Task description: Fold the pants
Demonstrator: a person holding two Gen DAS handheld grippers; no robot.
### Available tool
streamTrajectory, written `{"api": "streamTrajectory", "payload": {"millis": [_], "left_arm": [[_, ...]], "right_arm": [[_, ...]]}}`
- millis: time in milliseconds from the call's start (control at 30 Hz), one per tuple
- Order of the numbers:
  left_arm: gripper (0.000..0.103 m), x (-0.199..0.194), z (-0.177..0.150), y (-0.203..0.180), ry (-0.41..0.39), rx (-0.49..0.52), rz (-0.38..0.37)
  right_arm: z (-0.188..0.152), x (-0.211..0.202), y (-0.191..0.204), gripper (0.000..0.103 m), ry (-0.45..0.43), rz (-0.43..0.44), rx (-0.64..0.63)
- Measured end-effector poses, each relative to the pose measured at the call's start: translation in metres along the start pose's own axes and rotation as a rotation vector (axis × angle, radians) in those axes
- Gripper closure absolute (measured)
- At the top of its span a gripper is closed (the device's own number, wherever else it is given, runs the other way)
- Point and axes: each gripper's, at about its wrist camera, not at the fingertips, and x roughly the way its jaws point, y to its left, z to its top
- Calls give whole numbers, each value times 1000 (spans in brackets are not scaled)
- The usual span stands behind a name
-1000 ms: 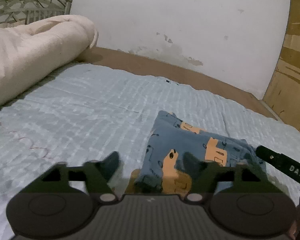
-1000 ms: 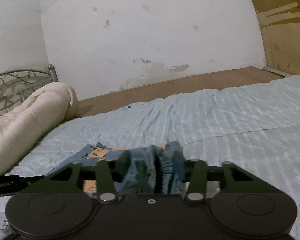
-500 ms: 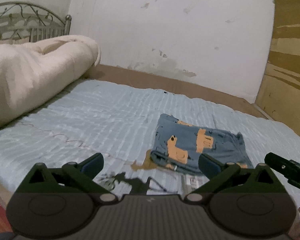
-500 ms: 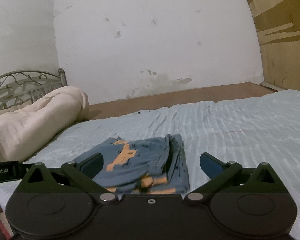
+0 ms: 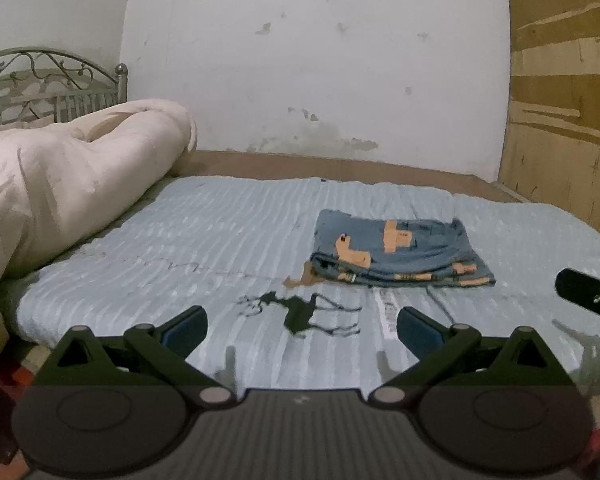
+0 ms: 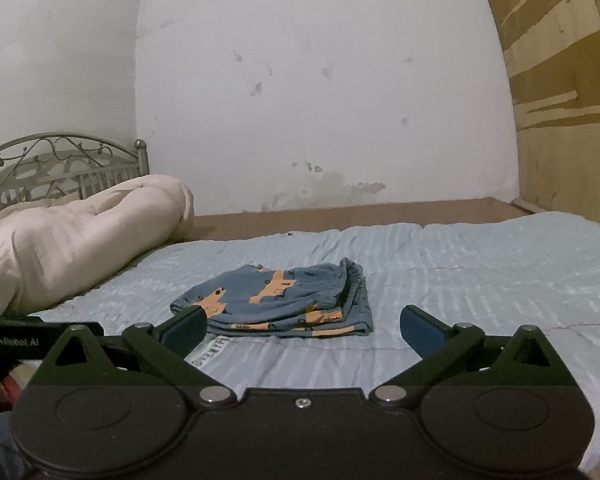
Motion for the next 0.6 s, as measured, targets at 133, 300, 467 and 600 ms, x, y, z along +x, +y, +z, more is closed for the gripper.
{"api": "streamTrajectory", "payload": {"millis": [133, 300, 467, 600], "left_arm": [[1, -2, -6, 4, 10, -6, 2], [1, -4, -9, 6, 12, -9, 3], [1, -4, -9, 6, 12, -9, 2], [1, -4, -10, 5, 12, -10, 3]], "right_arm": [[-4, -10, 3, 1, -1, -6, -14], [-7, -13, 3, 1, 7, -9, -12], [-8, -13, 2, 1, 11, -10, -13], [-8, -14, 2, 1, 11, -10, -15]]}}
